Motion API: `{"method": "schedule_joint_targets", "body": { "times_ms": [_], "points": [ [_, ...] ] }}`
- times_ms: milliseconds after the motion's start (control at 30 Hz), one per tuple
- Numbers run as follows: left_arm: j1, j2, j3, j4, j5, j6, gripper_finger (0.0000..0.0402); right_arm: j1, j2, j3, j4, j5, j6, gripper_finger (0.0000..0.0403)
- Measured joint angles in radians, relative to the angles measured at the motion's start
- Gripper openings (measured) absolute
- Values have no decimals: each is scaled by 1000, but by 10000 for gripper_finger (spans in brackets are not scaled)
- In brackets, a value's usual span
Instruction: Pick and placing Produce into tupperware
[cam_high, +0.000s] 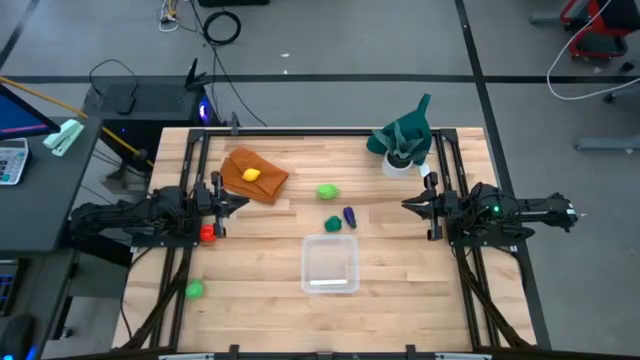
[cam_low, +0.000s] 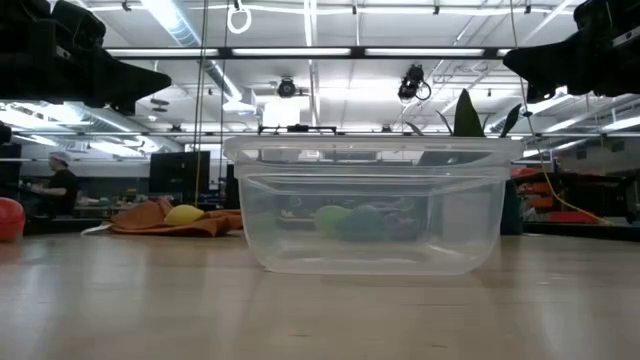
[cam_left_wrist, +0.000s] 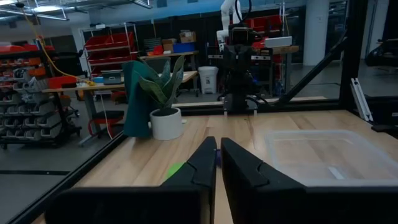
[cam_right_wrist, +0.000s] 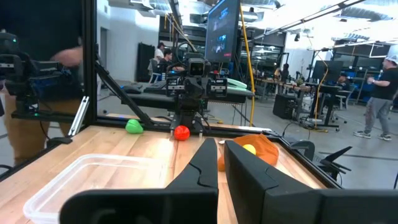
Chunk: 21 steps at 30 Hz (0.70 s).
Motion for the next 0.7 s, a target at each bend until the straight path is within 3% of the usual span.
{"method": "schedule_joint_targets", "body": {
  "times_ms": [700],
  "points": [
    [0,0,0,0,0,0,32,0,0,0,0,0,0,1]
  ]
}}
